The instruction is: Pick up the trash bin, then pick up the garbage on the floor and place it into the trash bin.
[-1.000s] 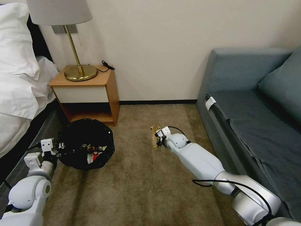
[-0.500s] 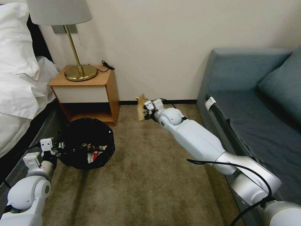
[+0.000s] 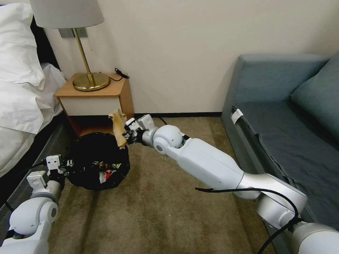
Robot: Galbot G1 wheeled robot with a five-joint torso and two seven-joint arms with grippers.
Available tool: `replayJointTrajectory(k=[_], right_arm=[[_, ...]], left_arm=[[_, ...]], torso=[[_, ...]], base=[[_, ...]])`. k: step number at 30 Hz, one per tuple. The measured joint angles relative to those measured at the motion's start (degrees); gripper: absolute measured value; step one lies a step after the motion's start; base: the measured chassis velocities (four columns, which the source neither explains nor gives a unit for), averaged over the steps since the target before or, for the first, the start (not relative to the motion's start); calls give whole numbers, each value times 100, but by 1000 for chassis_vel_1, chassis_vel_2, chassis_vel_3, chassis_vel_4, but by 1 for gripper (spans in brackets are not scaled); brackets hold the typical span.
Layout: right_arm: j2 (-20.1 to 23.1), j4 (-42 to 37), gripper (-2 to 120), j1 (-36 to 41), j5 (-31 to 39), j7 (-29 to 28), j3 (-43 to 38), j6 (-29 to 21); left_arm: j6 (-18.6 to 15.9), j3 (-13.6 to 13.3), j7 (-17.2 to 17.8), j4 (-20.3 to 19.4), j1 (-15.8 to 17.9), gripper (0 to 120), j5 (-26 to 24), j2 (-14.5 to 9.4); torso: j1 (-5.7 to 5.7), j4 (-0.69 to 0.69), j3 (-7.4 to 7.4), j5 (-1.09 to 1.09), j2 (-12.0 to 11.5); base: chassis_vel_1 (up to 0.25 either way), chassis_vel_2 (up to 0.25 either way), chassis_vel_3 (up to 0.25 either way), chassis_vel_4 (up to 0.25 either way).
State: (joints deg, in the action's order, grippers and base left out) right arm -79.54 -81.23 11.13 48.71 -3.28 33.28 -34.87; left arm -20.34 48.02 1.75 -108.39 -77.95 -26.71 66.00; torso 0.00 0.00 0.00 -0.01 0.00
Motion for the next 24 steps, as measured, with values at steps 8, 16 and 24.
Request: replayJointTrajectory(k=[8, 16, 24], right_arm=[[32, -337, 0, 140, 198, 9, 181, -31], [24, -365, 0, 303, 189, 36, 397, -11], [14, -162, 26, 494, -94, -55, 548, 82]], left_arm=[[0, 0, 0, 17, 7, 4, -2, 3], [0, -21, 1, 30, 18, 4, 4, 15], [-1, -36, 3, -8, 35, 4, 5, -3]], torso=[[-1, 0, 0, 0, 0], [0, 0, 0, 0, 0], [0, 0, 0, 1, 0]], base=[[0, 0, 0, 0], [0, 0, 0, 0], [0, 0, 0, 0]])
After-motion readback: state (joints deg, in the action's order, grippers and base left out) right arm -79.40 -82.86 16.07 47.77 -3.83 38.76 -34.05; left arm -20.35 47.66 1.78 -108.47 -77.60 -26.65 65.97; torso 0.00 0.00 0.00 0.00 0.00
